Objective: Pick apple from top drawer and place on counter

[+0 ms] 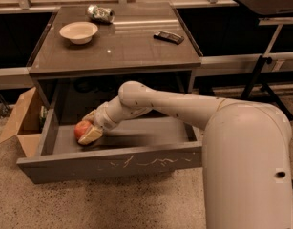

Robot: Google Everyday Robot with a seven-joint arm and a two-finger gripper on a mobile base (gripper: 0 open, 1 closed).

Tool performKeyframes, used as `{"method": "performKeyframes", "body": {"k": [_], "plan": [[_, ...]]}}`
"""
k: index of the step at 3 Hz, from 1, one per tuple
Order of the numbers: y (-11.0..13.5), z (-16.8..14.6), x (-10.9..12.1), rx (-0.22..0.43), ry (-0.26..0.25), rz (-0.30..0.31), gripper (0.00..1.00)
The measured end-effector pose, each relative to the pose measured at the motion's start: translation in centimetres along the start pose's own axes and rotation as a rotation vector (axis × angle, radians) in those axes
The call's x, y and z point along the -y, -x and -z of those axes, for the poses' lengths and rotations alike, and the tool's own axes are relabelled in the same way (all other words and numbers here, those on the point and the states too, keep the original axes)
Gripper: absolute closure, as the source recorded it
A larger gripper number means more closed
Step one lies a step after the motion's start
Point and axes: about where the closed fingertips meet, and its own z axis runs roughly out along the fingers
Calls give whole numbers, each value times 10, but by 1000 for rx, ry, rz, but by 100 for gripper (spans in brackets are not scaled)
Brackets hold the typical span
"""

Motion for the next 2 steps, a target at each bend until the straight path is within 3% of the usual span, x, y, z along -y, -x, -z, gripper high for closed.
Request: {"method": "performKeyframes", "body": {"k": [1,2], "plan": [[0,10,1,-6,-28,7,63],[17,44,-2,32,-101,46,87]]}}
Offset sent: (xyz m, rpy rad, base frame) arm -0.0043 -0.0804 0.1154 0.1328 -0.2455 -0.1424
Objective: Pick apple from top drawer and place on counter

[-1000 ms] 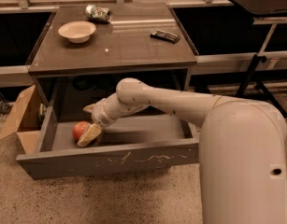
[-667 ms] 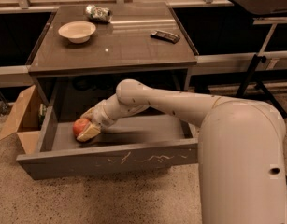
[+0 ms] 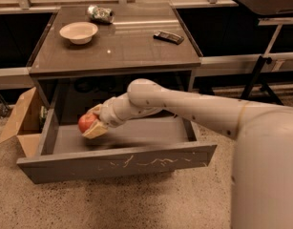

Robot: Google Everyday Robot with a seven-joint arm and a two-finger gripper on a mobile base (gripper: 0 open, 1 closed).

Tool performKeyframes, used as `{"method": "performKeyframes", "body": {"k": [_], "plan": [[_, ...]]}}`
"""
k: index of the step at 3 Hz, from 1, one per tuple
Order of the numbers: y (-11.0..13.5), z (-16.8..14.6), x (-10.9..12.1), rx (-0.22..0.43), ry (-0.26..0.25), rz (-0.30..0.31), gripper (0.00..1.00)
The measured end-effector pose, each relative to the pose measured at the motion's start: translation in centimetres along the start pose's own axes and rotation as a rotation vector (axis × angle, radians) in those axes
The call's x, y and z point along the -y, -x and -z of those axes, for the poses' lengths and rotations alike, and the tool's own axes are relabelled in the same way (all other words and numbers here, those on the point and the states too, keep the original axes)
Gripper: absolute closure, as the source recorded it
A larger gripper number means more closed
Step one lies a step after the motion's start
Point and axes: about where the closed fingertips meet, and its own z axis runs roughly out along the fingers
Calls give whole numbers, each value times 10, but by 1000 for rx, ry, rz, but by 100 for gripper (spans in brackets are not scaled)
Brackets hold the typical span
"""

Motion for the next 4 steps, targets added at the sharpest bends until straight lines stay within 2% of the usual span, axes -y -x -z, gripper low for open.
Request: {"method": "performKeyframes", "body": {"k": [1,2,3,4], "plan": [[22,65,2,79,-119,55,100],[29,134,7,65,-199,98,100],[30,134,7,65,-199,98,100],[50,156,25,63,-248,114,100]]}}
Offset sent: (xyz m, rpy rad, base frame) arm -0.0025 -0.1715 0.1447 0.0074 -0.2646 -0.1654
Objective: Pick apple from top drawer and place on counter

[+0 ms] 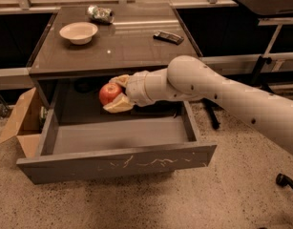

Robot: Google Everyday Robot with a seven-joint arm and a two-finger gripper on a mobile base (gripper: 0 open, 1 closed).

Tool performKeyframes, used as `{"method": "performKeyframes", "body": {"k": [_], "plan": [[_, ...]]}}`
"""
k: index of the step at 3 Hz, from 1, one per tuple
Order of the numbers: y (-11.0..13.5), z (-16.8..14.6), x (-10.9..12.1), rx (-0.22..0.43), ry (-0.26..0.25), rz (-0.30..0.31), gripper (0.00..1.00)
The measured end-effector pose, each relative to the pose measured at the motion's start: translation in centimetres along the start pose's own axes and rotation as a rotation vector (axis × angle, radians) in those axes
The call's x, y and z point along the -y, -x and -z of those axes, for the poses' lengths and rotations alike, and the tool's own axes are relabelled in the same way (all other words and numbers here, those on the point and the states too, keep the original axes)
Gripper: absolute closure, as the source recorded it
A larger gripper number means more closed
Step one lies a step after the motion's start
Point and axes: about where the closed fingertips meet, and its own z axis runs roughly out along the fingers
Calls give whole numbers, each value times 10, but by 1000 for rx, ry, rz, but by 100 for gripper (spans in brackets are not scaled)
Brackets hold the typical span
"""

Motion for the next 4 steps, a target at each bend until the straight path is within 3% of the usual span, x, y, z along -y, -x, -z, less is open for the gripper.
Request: {"method": "performKeyframes", "body": {"k": [2,4], "plan": [[58,48,88,4,-101,55,100],[55,43,102,17,-149,23,100]]}}
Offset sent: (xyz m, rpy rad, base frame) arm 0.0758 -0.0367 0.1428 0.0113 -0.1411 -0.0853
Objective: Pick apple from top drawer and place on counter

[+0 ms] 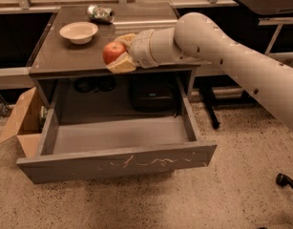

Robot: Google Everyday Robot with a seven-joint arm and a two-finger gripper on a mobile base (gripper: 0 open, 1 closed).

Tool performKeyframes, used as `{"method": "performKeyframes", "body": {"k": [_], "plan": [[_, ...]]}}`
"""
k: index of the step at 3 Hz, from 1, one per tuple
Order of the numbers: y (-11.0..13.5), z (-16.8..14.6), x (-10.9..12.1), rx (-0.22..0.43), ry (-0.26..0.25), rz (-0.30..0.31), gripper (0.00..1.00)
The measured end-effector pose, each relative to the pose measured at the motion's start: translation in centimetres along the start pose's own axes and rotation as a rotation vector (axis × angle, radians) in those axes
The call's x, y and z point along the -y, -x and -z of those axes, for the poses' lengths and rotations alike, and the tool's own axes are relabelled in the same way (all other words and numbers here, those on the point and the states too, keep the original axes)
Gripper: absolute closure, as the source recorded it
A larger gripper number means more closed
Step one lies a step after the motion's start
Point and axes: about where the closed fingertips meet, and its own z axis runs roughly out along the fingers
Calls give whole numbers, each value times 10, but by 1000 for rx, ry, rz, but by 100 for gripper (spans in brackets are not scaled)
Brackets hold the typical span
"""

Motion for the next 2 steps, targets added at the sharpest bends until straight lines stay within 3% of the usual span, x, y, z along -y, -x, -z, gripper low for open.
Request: {"method": "performKeyframes", "body": {"k": [2], "plan": [[-6,-26,74,10,-48,-62,100]]}}
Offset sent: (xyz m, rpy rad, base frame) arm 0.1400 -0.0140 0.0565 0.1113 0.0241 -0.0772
